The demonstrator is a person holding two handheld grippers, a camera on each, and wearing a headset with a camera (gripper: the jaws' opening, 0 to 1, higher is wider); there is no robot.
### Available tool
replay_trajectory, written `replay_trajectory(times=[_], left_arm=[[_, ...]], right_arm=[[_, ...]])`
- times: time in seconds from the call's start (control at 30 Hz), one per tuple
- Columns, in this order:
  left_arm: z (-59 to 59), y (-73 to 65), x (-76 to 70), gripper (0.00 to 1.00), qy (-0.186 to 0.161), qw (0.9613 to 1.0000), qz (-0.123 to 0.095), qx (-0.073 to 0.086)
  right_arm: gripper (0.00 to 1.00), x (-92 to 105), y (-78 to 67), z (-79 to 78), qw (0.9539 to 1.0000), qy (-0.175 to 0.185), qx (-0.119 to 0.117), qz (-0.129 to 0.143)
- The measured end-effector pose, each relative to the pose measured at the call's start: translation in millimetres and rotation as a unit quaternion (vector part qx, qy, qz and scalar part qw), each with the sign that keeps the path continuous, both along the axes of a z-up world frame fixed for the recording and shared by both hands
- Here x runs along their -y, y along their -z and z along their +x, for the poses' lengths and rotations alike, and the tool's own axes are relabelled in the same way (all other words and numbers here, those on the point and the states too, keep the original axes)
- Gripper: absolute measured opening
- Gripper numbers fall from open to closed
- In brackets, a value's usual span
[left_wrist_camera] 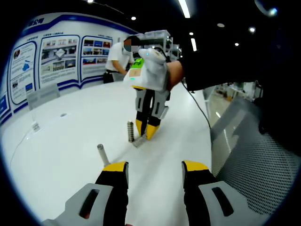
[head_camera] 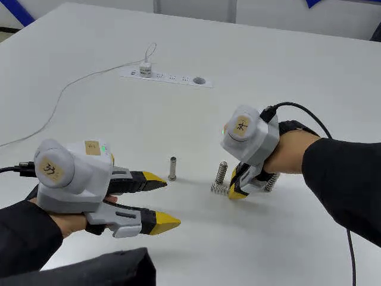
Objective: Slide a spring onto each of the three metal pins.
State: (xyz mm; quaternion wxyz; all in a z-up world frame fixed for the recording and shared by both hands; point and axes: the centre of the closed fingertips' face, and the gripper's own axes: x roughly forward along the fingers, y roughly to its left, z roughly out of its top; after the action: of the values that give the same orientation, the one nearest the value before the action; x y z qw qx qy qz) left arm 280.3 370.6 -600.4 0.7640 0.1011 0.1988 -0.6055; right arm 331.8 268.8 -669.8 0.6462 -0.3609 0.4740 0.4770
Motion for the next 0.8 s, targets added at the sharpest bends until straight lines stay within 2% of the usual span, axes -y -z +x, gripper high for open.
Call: replay_trajectory(times=[0.2,0.3,0.43,0.63,0.8], left_arm=[[0.0,1.5,1.6,0.46,0.006,1.0000,0.005,0.003],[1.0,0.7,2.4,0.45,0.009,0.9999,0.006,0.005],[2.0,-1.4,3.8,0.43,0.011,0.9999,0.005,0.010],[-0.4,-3.8,7.1,0.39,0.021,0.9997,0.004,0.015],[-1.9,-5.8,9.2,0.35,0.026,0.9995,0.001,0.018]], right_arm=[[0.11,-9.8,-13.9,-14.0,0.9998,-0.017,-0.006,0.004],[0.11,-23.8,-26.1,-24.7,0.9991,-0.034,-0.009,0.023],[0.11,-36.7,-35.4,-36.1,0.9978,-0.059,-0.008,0.029],[0.11,-56.9,-50.9,-42.5,0.9954,-0.086,0.003,0.044],[0.11,-66.9,-56.1,-47.3,0.9932,-0.106,0.006,0.047]])
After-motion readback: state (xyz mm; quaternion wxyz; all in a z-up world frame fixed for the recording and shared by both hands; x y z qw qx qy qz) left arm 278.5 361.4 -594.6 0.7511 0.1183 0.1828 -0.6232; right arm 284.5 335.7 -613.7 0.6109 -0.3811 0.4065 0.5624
